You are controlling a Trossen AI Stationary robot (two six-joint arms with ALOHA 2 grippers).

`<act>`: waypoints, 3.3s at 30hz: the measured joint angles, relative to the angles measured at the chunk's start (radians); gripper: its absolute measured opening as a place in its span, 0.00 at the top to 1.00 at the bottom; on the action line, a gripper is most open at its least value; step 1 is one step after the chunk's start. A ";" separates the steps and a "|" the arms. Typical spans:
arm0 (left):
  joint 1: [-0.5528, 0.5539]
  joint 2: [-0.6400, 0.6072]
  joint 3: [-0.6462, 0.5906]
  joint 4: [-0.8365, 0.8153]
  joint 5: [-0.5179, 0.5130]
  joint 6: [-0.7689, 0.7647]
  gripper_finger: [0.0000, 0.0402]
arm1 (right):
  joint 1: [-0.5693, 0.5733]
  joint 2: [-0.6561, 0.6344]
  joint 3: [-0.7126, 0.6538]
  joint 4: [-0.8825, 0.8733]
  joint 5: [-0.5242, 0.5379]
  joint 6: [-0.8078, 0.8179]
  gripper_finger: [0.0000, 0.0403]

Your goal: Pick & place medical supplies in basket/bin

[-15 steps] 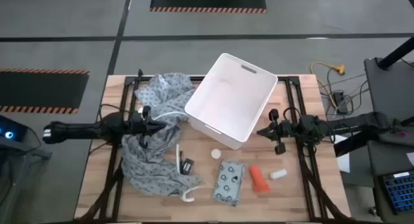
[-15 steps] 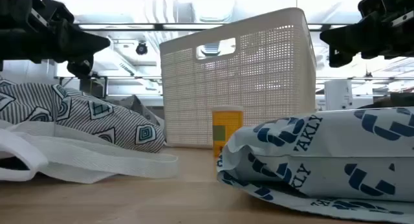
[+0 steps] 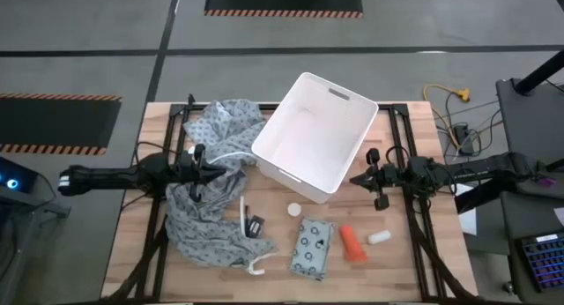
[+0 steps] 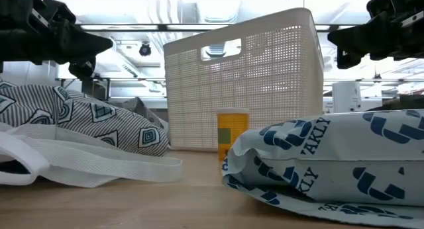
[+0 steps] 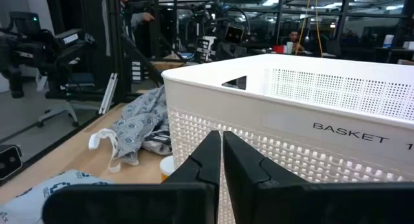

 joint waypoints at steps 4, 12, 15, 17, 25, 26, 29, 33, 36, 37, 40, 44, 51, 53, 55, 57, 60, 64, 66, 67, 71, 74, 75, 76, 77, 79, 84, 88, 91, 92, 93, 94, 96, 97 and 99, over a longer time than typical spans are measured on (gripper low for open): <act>0.000 0.000 0.000 0.000 0.000 0.000 1.00 | 0.000 0.000 0.000 0.000 0.000 0.000 0.98; 0.000 0.000 0.000 0.000 0.000 0.000 1.00 | 0.000 0.000 0.000 0.000 0.000 0.000 0.98; 0.000 0.000 0.000 0.000 0.000 0.000 1.00 | 0.000 0.000 0.000 0.000 0.000 0.000 0.98; 0.000 0.000 0.000 0.000 0.000 0.000 1.00 | 0.000 0.000 0.000 0.000 0.000 0.000 0.98; 0.000 0.000 0.000 0.000 0.000 0.000 1.00 | 0.000 0.000 0.000 0.000 0.000 0.000 0.98; 0.000 0.000 0.000 0.000 0.000 0.000 1.00 | 0.000 0.000 0.000 0.000 0.000 0.000 0.98; 0.000 0.000 0.000 0.000 0.000 0.000 1.00 | 0.000 0.000 0.000 0.000 0.000 0.000 0.98; 0.000 0.000 0.000 0.000 0.000 0.000 1.00 | 0.000 0.000 0.000 0.000 0.000 0.000 0.98; 0.000 0.000 0.000 0.000 0.000 0.000 1.00 | 0.000 0.000 0.000 0.000 0.000 0.000 0.98; 0.000 0.000 0.000 0.000 0.000 0.000 1.00 | 0.000 0.000 0.000 0.000 0.000 0.000 0.98; 0.000 0.000 0.000 0.000 0.000 0.000 1.00 | 0.000 0.000 0.000 0.000 0.000 0.000 0.98; 0.000 0.000 0.000 0.000 0.000 0.000 1.00 | 0.000 0.000 0.000 0.000 0.000 0.000 0.98; 0.000 0.000 0.000 0.000 0.000 0.000 1.00 | 0.000 0.000 0.000 0.000 0.000 0.000 0.98; 0.000 0.000 0.000 0.000 0.000 0.000 1.00 | 0.000 0.000 0.000 0.003 0.000 0.000 0.98; 0.000 0.000 0.000 0.000 0.000 0.000 1.00 | 0.000 0.000 0.000 0.004 0.000 0.000 0.98; 0.000 0.000 0.000 0.000 0.000 0.000 1.00 | 0.000 0.000 0.000 0.004 0.000 0.002 0.98; 0.000 0.000 0.000 0.000 0.000 0.000 1.00 | 0.002 0.000 0.000 0.008 -0.015 0.177 0.98; 0.000 0.000 0.000 0.000 0.000 0.000 1.00 | 0.002 -0.001 0.000 0.053 -0.001 0.463 0.98; 0.000 0.000 0.000 0.000 0.000 0.000 1.00 | 0.002 0.000 0.000 0.077 0.002 0.599 0.98; 0.000 0.000 0.000 0.000 0.000 0.000 1.00 | 0.002 0.000 0.000 0.086 0.002 0.661 0.98; 0.000 0.000 0.000 0.000 0.000 0.000 1.00 | 0.003 0.000 0.000 0.125 0.098 0.878 0.97; 0.000 0.000 0.000 0.000 0.000 0.000 1.00 | 0.012 0.000 0.034 0.161 0.098 0.880 0.93; 0.000 0.000 0.000 0.000 0.000 0.000 1.00 | 0.019 0.001 0.064 0.158 0.098 0.856 0.91; 0.000 0.000 0.000 0.000 -0.001 0.000 1.00 | 0.026 0.005 0.100 0.142 0.102 0.824 0.88; 0.000 0.000 0.000 0.000 -0.002 0.000 1.00 | 0.038 0.013 0.141 0.115 0.103 0.789 0.86; 0.000 0.000 0.000 0.000 -0.002 0.000 1.00 | 0.068 0.038 0.236 0.023 0.100 0.736 0.80; 0.001 0.000 0.000 0.000 -0.003 0.000 1.00 | 0.157 0.140 0.512 -0.459 0.102 0.630 0.67; 0.001 0.000 0.000 0.000 -0.002 0.000 1.00 | 0.207 0.259 0.711 -0.844 0.103 0.629 0.59; 0.001 0.000 0.000 0.000 -0.002 0.000 1.00 | 0.234 0.354 0.830 -1.041 0.101 0.633 0.55; 0.001 0.000 0.000 0.000 -0.002 0.000 1.00 | 0.243 0.386 0.864 -1.087 0.089 0.633 0.54; 0.001 0.000 0.000 0.000 -0.002 0.000 1.00 | 0.252 0.417 0.896 -1.130 0.067 0.634 0.53; 0.001 0.000 0.000 0.000 -0.001 0.000 1.00 | 0.262 0.449 0.924 -1.165 0.044 0.632 0.52; 0.001 0.000 0.000 0.000 0.000 0.000 1.00 | 0.284 0.511 0.971 -1.237 -0.011 0.618 0.50; 0.001 0.000 0.000 0.000 0.000 0.000 1.00 | 0.297 0.542 0.990 -1.275 -0.035 0.610 0.49; 0.001 0.000 0.000 0.000 0.000 0.000 1.00 | 0.328 0.602 1.018 -1.358 -0.082 0.596 0.48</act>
